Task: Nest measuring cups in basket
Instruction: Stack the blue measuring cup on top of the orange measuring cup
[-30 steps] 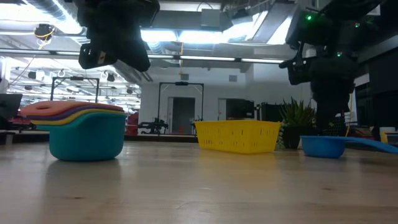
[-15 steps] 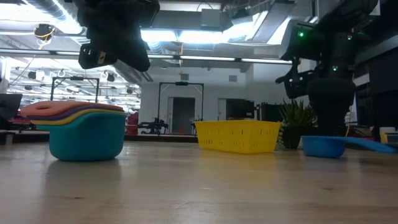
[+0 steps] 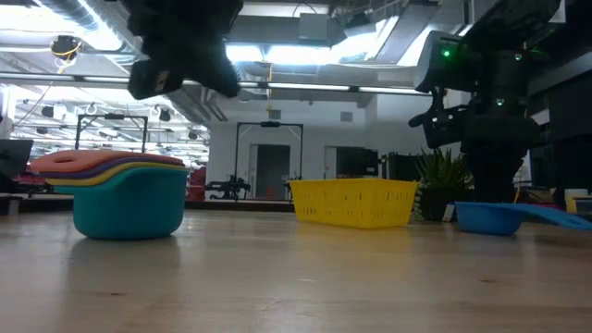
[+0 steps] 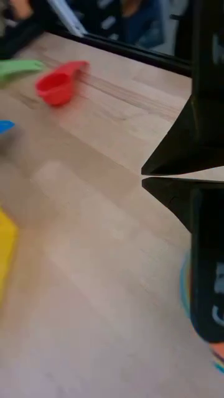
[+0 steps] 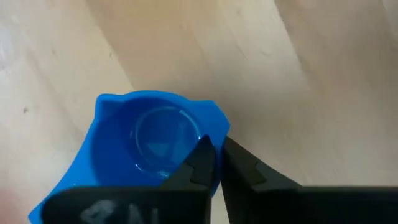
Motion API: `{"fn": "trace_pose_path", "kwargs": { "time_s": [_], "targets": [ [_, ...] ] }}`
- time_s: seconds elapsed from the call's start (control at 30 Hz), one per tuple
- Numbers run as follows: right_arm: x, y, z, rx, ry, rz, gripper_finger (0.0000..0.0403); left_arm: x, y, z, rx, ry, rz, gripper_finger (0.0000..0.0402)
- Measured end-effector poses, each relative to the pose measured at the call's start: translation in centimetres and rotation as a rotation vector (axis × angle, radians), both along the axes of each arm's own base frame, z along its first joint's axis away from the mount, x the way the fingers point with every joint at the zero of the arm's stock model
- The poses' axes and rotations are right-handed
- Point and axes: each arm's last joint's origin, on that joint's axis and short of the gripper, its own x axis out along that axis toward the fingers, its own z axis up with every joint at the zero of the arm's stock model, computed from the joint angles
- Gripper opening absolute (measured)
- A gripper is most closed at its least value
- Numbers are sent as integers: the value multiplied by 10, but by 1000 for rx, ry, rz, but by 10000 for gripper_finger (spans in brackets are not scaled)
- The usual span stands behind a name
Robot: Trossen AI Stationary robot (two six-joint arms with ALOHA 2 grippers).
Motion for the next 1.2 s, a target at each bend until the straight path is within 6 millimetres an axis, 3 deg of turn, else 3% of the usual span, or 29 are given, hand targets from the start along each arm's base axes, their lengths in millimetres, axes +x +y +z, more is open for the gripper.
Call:
{"fn": "trace_pose_path", "kwargs": {
  "time_s": [0.4, 0.67, 0.87, 1.2],
  "targets": [
    [9, 5, 42, -34, -99, 192, 19, 17, 20, 12, 1, -171, 127, 13],
    [26, 15, 67, -95, -261, 354, 11, 27, 50, 15, -68, -188, 146, 53],
    [46, 28, 80, -157, -510, 471, 20, 35, 74, 21, -127, -252, 141, 73],
    [58, 39, 90, -244, -672, 608, 16, 43, 95, 31, -341, -354, 133, 73]
  ]
}}
